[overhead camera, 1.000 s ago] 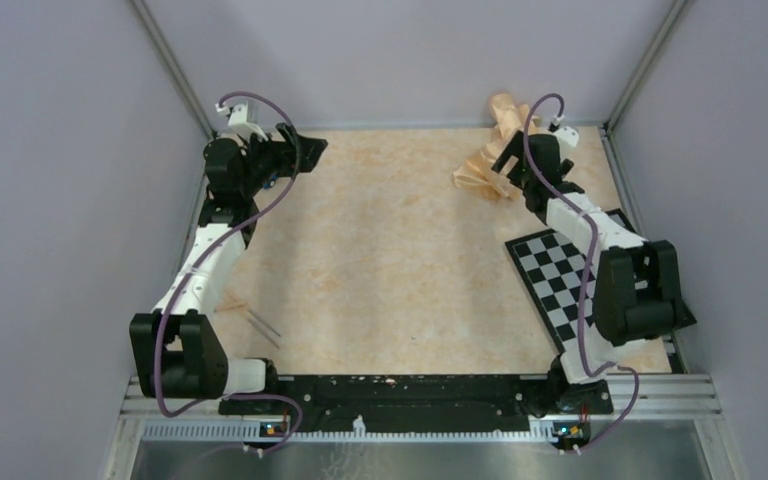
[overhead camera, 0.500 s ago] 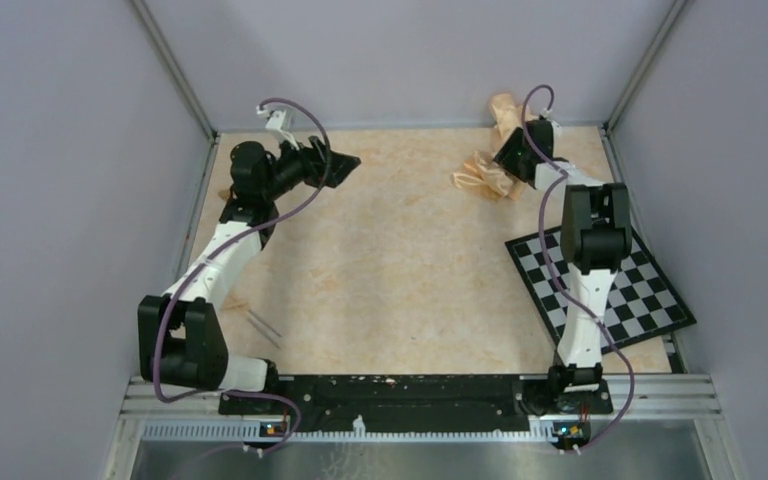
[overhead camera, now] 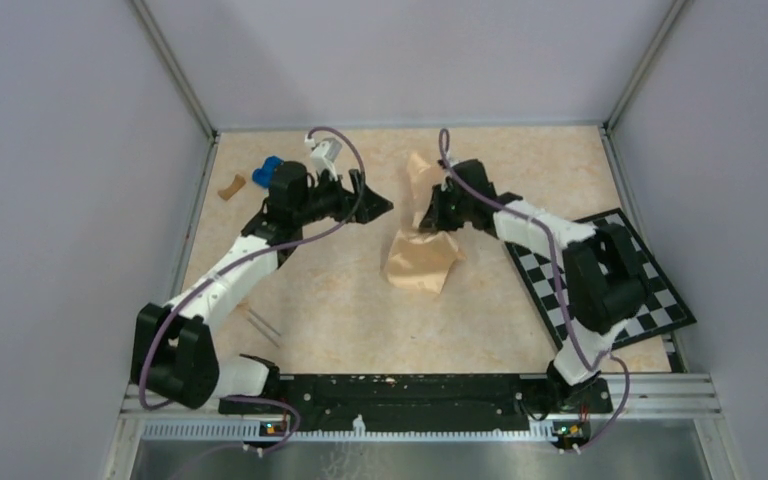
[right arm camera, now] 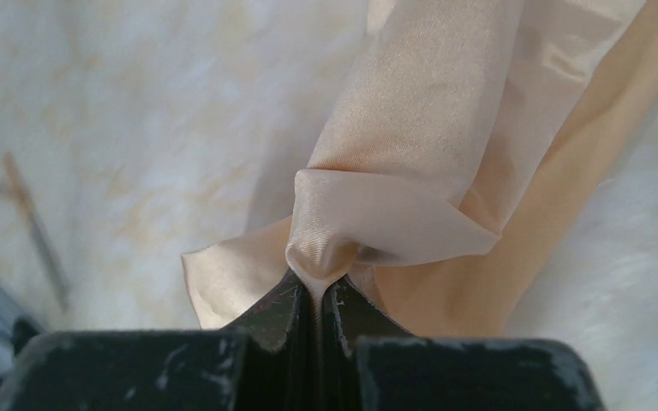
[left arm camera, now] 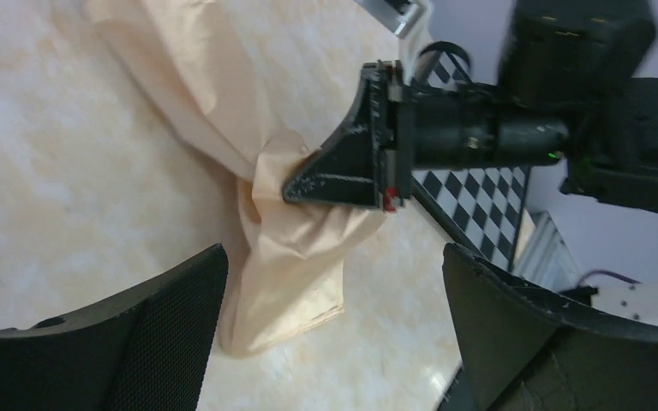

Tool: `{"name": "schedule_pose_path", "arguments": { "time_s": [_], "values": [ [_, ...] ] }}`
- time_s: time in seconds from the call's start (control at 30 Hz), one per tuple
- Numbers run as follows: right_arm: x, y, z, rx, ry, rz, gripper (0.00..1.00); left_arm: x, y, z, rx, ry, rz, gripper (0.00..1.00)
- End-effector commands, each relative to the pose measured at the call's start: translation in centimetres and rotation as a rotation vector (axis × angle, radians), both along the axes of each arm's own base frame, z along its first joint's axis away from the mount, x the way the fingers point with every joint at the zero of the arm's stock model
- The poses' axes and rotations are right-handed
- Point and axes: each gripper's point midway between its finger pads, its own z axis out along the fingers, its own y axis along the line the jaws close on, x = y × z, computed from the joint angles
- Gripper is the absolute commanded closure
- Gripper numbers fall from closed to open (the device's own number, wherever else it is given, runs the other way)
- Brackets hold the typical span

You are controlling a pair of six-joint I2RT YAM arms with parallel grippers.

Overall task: Fold the napkin into a case and place the utensils inside
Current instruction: Pick up the crumpled napkin from the center of the board.

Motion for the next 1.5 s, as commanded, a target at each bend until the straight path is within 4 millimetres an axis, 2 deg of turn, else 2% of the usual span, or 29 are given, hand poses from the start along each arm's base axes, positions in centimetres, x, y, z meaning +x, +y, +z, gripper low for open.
{"name": "schedule_pose_path", "arguments": {
  "time_s": [0.0, 0.03, 0.13, 0.23, 0.33, 0.43, 0.5, 0.53, 0.57, 0.67, 0.7, 0.87, 0.93, 1.0, 1.07, 1.1, 1.17, 1.2, 1.23, 1.3, 1.33, 1.37, 1.47],
  "values": [
    [-9.3, 4.4, 4.1, 0.108, -0.006, 0.116, 1.00, -6.4, 0.9, -0.8, -0.112, 0.175, -0.019, 0.01],
    [-11.5, 5.1, 3.9, 0.141, 0.019, 0.141, 0.95, -7.7, 1.2, -1.5, -0.124, 0.197, -0.016, 0.01],
    [-16.4, 6.2, 4.3, 0.216, 0.006, 0.207, 0.66, -10.5, 2.9, -4.6, -0.108, 0.290, 0.054, 0.01],
    [-18.2, 5.0, 4.2, 0.242, 0.010, 0.221, 0.49, -12.7, 3.9, -7.4, -0.093, 0.361, 0.086, 0.01],
    [-19.2, 3.7, 4.2, 0.168, 0.002, 0.275, 0.42, -13.5, 4.7, -9.2, -0.051, 0.431, 0.125, 0.02],
    [-19.7, 3.0, 4.1, 0.125, 0.006, 0.293, 0.40, -12.6, 6.4, -10.8, 0.058, 0.467, 0.234, 0.02],
    [-19.8, 2.4, 3.0, 0.073, 0.014, 0.289, 0.39, -11.2, 9.7, -12.8, 0.211, 0.543, 0.449, 0.02],
    [-20.0, 2.1, 2.1, 0.042, 0.034, 0.285, 0.35, -11.0, 10.6, -13.5, 0.265, 0.590, 0.506, 0.01],
    [-20.1, 1.7, 1.3, 0.009, 0.059, 0.269, 0.31, -10.8, 10.9, -14.1, 0.304, 0.625, 0.524, 0.01],
    [-21.3, 1.3, -0.5, -0.058, 0.109, 0.244, 0.23, -9.8, 10.1, -15.6, 0.353, 0.680, 0.493, 0.01],
    [-21.6, 1.3, -0.9, -0.078, 0.106, 0.233, 0.22, -9.0, 10.0, -16.7, 0.387, 0.673, 0.501, 0.01],
    [-23.1, 2.4, -2.2, -0.105, 0.118, 0.272, 0.21, -5.5, 10.6, -19.2, 0.525, 0.652, 0.551, 0.04],
    [-23.0, 2.7, -2.7, -0.120, 0.115, 0.274, 0.23, -4.1, 10.4, -19.6, 0.539, 0.638, 0.561, 0.06],
    [-22.7, 2.8, -3.1, -0.134, 0.109, 0.271, 0.29, -2.8, 9.4, -19.7, 0.529, 0.617, 0.527, 0.09],
    [-21.9, 2.6, -3.6, -0.159, 0.092, 0.248, 0.43, -1.8, 8.6, -20.3, 0.521, 0.596, 0.497, 0.20],
    [-21.4, 2.6, -3.6, -0.170, 0.077, 0.235, 0.54, -1.2, 8.2, -20.9, 0.523, 0.594, 0.479, 0.25],
    [-20.6, 2.6, -3.7, -0.189, 0.069, 0.215, 0.82, -0.7, 8.0, -21.7, 0.550, 0.632, 0.467, 0.47],
    [-19.7, 2.2, -3.7, -0.210, 0.061, 0.185, 0.95, -0.2, 7.8, -21.8, 0.559, 0.630, 0.455, 0.55],
    [-18.8, 1.8, -3.6, -0.225, 0.057, 0.157, 1.00, 0.3, 7.7, -21.7, 0.560, 0.618, 0.446, 0.61],
    [-16.1, 0.5, -2.4, -0.235, 0.048, 0.084, 1.00, 1.6, 6.7, -20.5, 0.522, 0.582, 0.395, 0.74],
    [-14.8, 0.0, -1.6, -0.239, 0.033, 0.066, 1.00, 2.5, 6.5, -19.5, 0.506, 0.554, 0.375, 0.83],
    [-13.5, -0.4, -0.4, -0.249, 0.006, 0.062, 1.00, 3.6, 6.3, -18.1, 0.491, 0.524, 0.362, 0.97],
    [-9.5, -2.3, 4.5, -0.384, -0.123, 0.045, 1.00, 7.3, 6.0, -12.1, 0.464, 0.401, 0.348, 1.00]
  ]
}}
